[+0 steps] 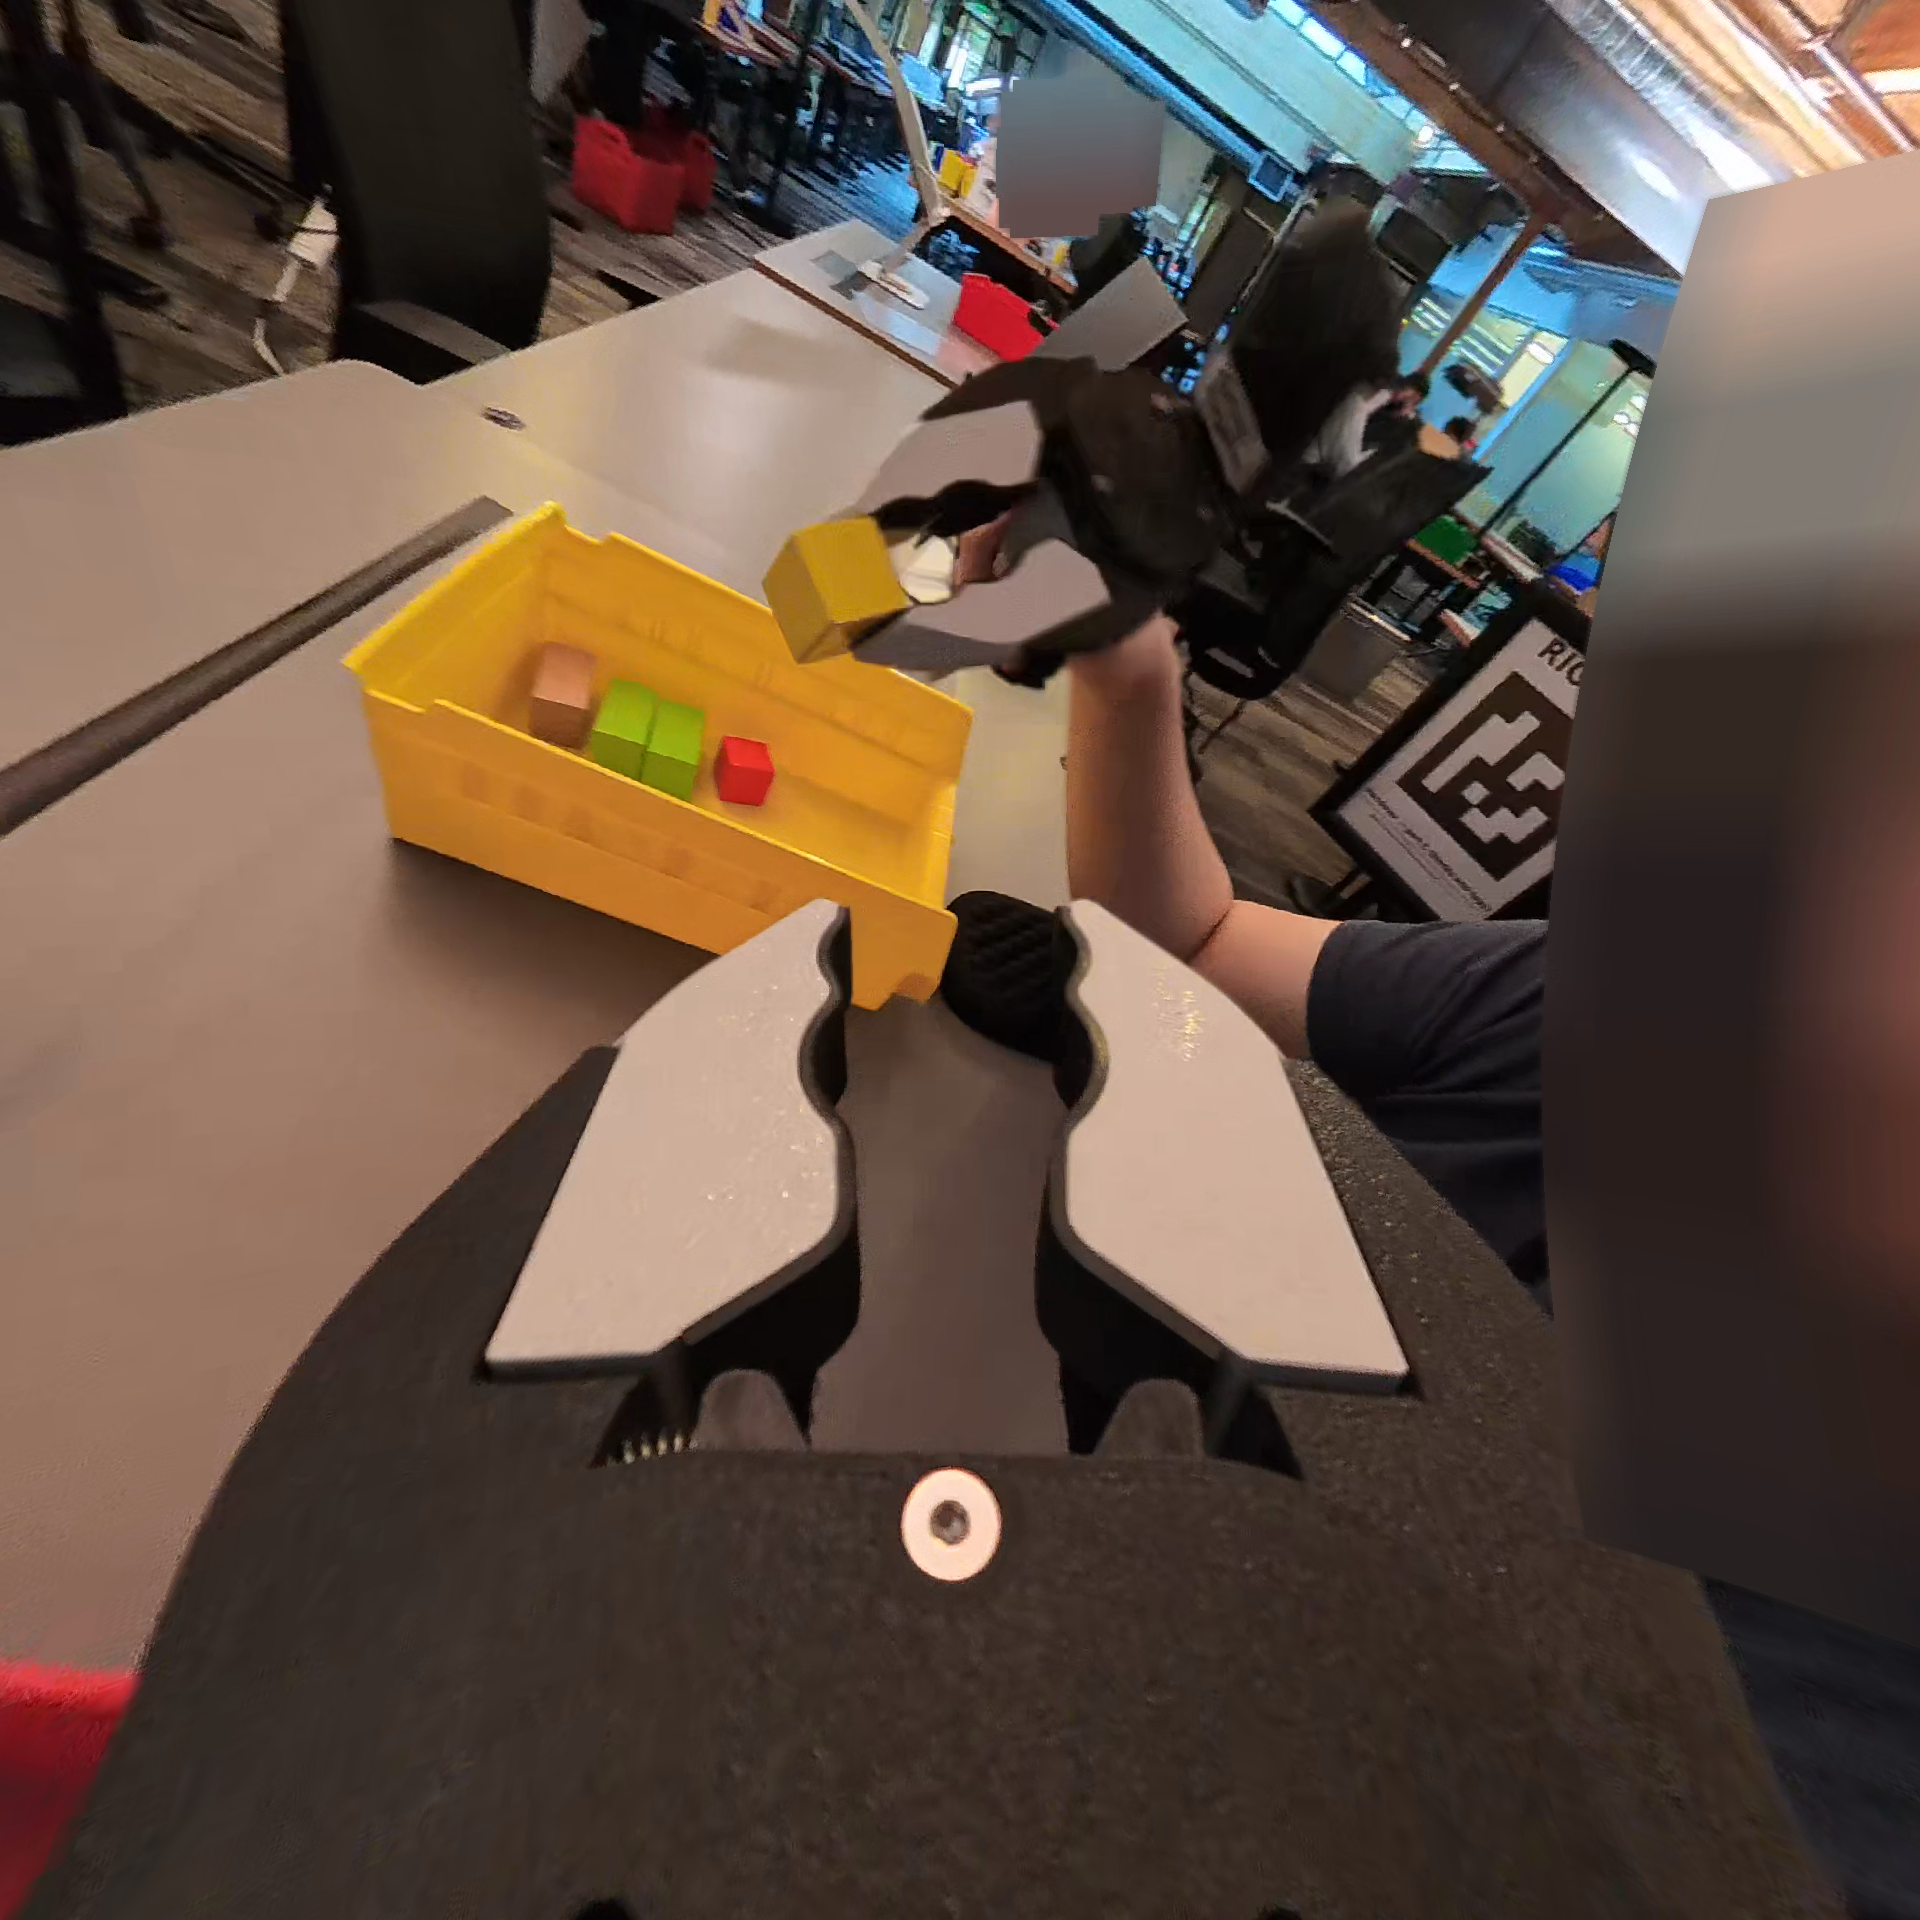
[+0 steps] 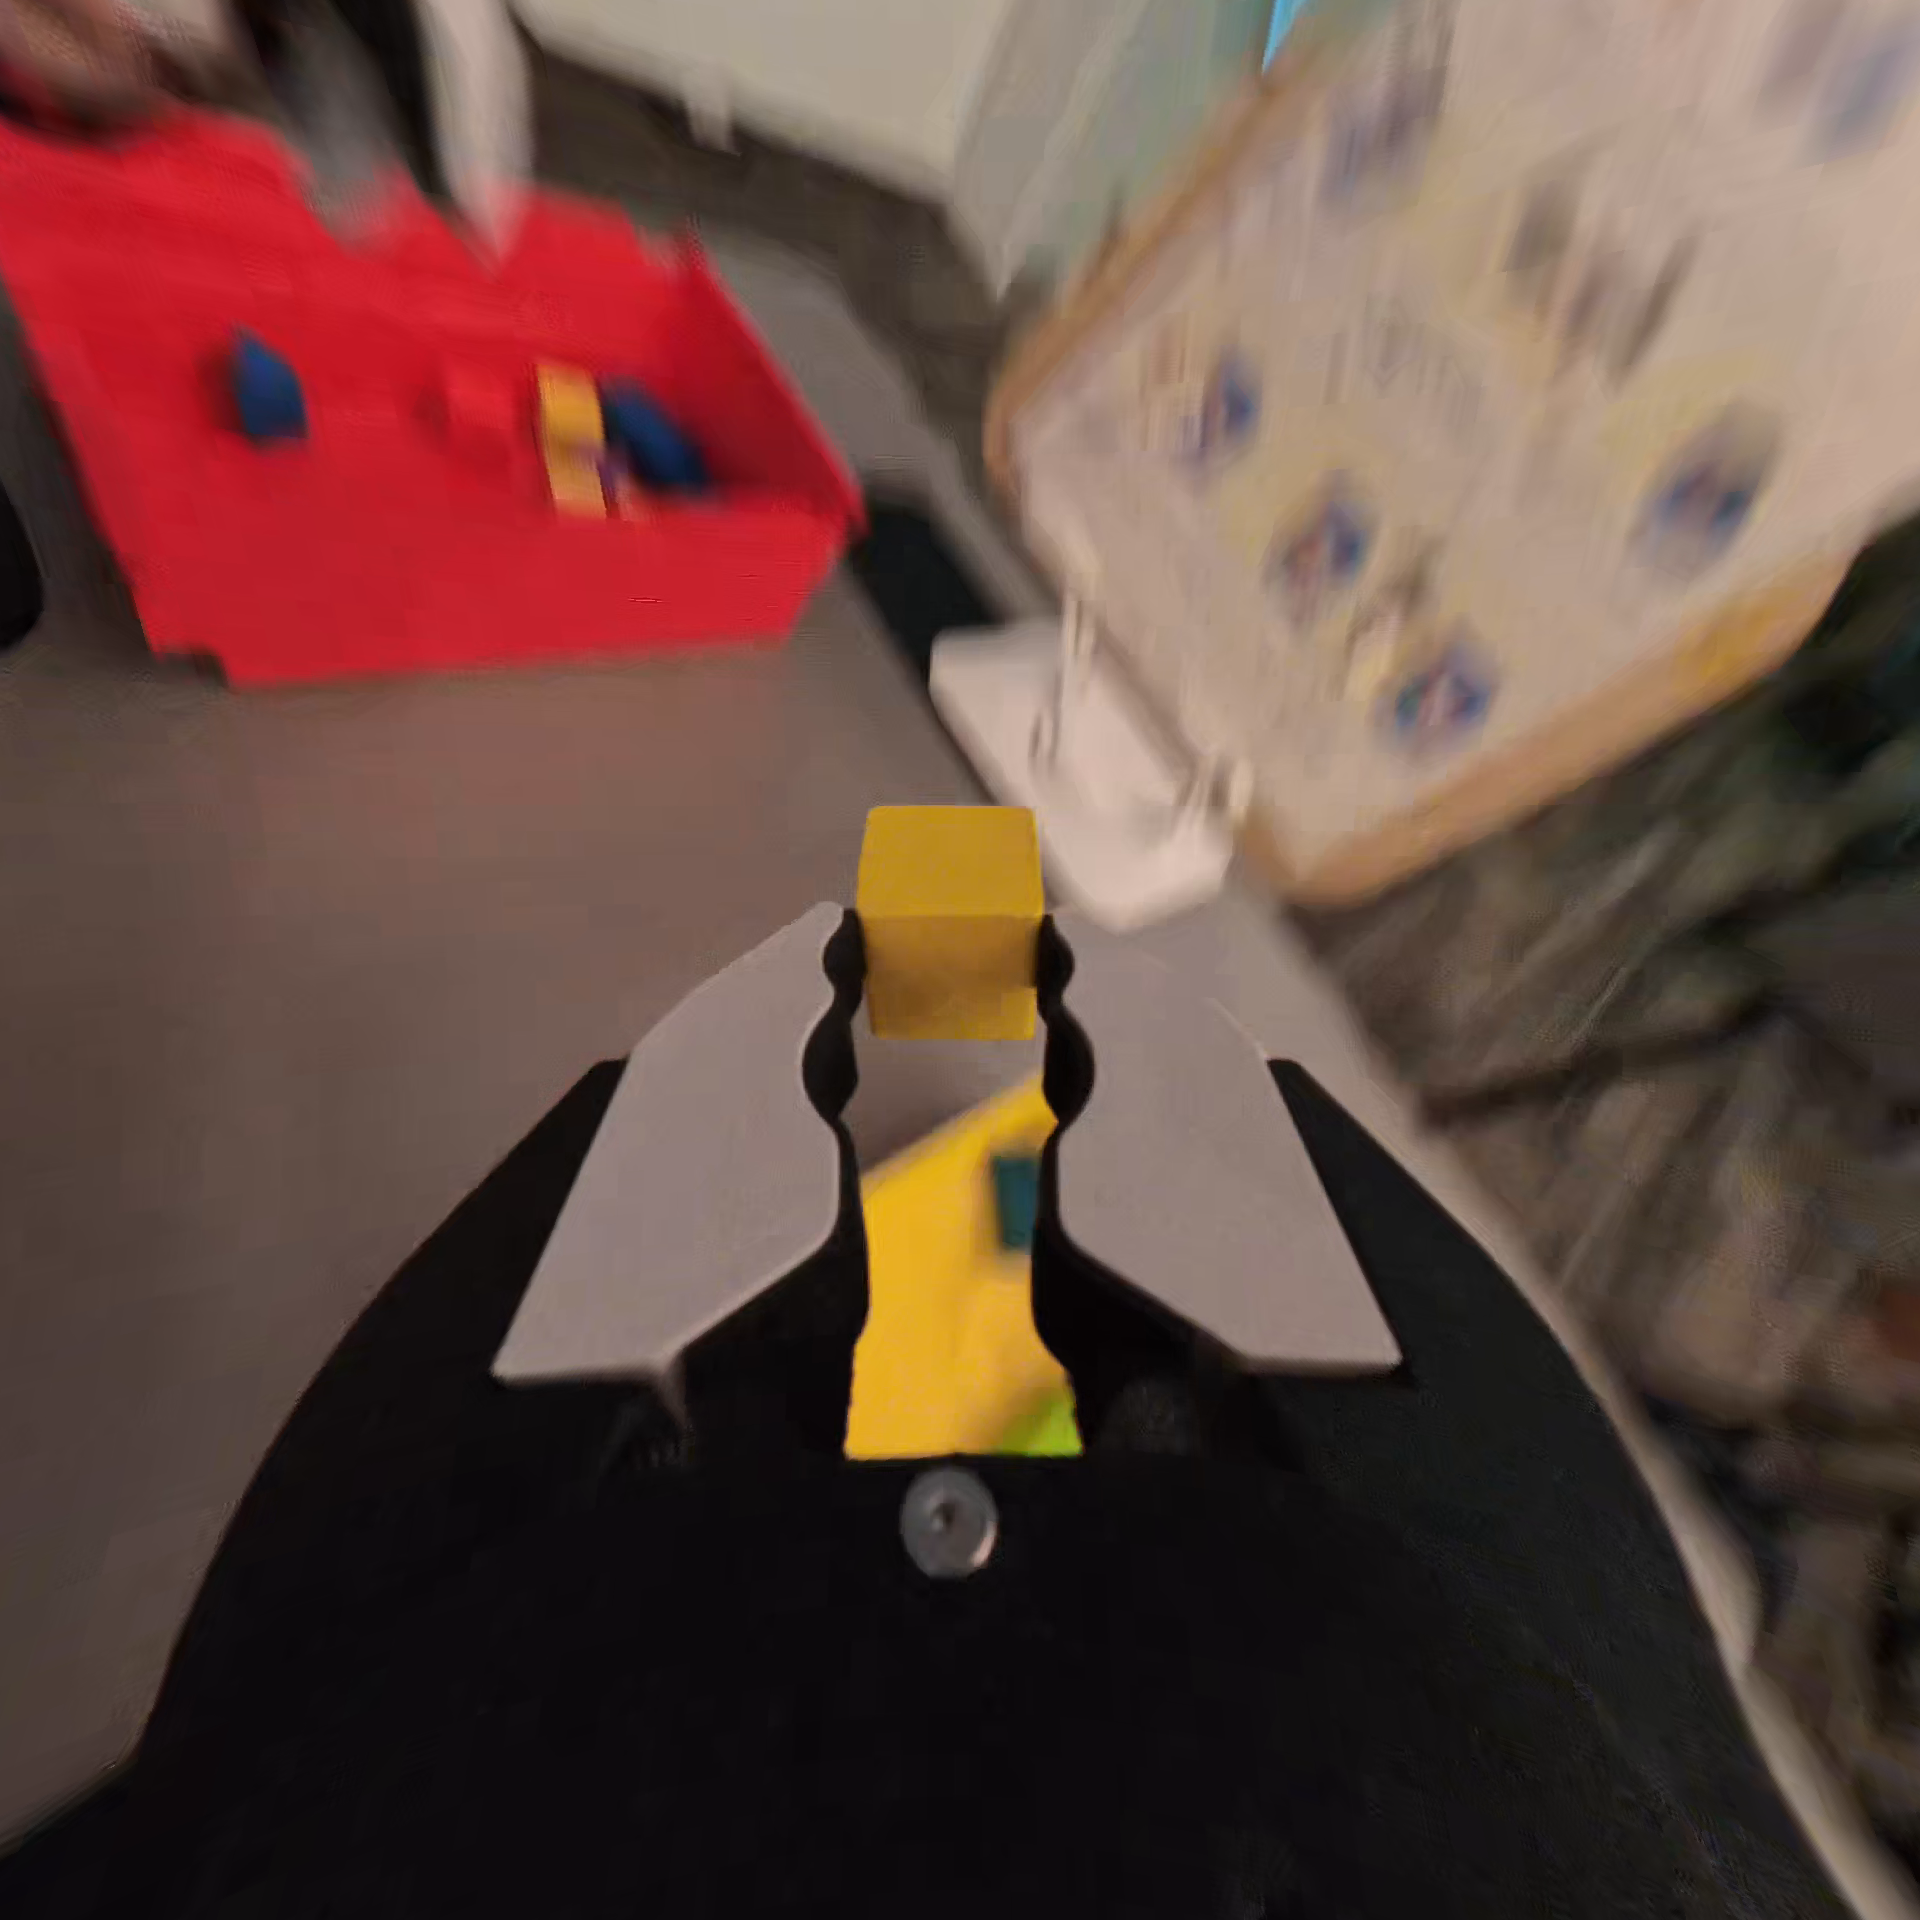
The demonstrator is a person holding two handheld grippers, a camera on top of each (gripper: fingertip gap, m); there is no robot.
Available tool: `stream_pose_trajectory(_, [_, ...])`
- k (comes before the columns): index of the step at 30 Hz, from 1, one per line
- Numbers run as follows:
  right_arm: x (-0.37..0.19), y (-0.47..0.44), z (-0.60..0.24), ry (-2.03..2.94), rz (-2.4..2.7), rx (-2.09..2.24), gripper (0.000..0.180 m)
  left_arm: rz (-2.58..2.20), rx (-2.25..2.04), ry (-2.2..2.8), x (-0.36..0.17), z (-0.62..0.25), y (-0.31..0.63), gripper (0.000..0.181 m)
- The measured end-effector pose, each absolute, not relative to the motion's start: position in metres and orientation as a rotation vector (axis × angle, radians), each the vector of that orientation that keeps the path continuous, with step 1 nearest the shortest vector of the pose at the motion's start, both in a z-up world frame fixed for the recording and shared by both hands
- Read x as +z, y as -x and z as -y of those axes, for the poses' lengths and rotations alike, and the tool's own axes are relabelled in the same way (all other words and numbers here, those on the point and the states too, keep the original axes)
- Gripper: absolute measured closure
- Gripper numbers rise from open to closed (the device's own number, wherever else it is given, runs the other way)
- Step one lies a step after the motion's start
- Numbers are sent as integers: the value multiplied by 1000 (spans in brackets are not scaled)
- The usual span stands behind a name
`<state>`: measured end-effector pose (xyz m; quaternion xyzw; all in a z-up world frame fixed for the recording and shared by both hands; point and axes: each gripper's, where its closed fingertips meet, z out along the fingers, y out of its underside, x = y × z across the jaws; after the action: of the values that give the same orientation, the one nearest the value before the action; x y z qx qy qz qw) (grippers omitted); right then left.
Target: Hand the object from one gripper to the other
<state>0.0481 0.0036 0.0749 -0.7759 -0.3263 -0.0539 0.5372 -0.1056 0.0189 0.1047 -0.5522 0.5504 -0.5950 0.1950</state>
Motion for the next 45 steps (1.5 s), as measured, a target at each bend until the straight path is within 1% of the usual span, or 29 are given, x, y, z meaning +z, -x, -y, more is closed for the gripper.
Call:
stream_pose_trajectory(2, [20, -110, 18, 2267, 641, -80, 147, -1533, -1644, 1550, 107, -23, 111, 145])
stream_pose_trajectory(4, [-34, -167, 46, 2582, 584, -212, 147, -1526, -1628, 1555, 108, -26, 114, 146])
stream_pose_trajectory(5, [-56, -182, 59, 2708, 559, -201, 147, -1525, -1619, 1560, 107, -27, 116, 147])
stream_pose_trajectory(7, [-88, -180, 79, 2874, 517, 34, 147, -1525, -1601, 1570, 106, -29, 118, 147])
stream_pose_trajectory(9, [-106, -175, 83, 2927, 572, 137, 147, -1524, -1596, 1570, 107, -30, 119, 148])
stream_pose_trajectory(17, [-140, -183, 66, 3064, 547, 1, 147, -1571, -1532, 1603, 96, -28, 116, 149])
stream_pose_trajectory(20, [-147, -189, 64, 3108, 532, -71, 147, -1582, -1483, 1619, 92, -32, 117, 149])
stream_pose_trajectory(22, [-148, -192, 61, 3113, 522, -112, 147, -1543, -1437, 1596, 97, -43, 121, 161])
stream_pose_trajectory(23, [-149, -194, 61, 3117, 514, -124, 147, -1492, -1403, 1587, 102, -54, 124, 161])
stream_pose_trajectory(24, [-149, -194, 60, 3118, 507, -124, 146, -1452, -1349, 1598, 103, -66, 130, 161])
stream_pose_trajectory(26, [-149, -194, 59, 3113, 499, -116, 146, -1425, -1220, 1665, 95, -88, 148, 150])
stream_pose_trajectory(27, [-149, -195, 59, 3109, 497, -111, 146, -1440, -1151, 1717, 85, -96, 158, 144])
stream_pose_trajectory(32, [-149, -195, 60, 3110, 504, -106, 144, -1416, -500, 1911, 28, -174, 207, 144])
stream_pose_trajectory(34, [-141, -192, 58, 3075, 495, -93, 139, -1392, -348, 2069, -2, -194, 224, 143])
stream_pose_trajectory(36, [-126, -193, 56, 3020, 463, -127, 134, -1365, -303, 2268, -35, -203, 233, 138])
stream_pose_trajectory(38, [-105, -195, 55, 2949, 437, -181, 129, -1338, -244, 2381, -63, -217, 238, 140])
stream_pose_trajectory(40, [-83, -196, 58, 2871, 422, -222, 128, -1323, -144, 2447, -87, -232, 245, 139])
stream_pose_trajectory(42, [-65, -200, 63, 2811, 381, -255, 128, -1299, -139, 2538, -106, -236, 248, 138])
stream_pose_trajectory(45, [-49, -205, 70, 2759, 347, -291, 128, -1247, -179, 2618, -122, -238, 247, 137])
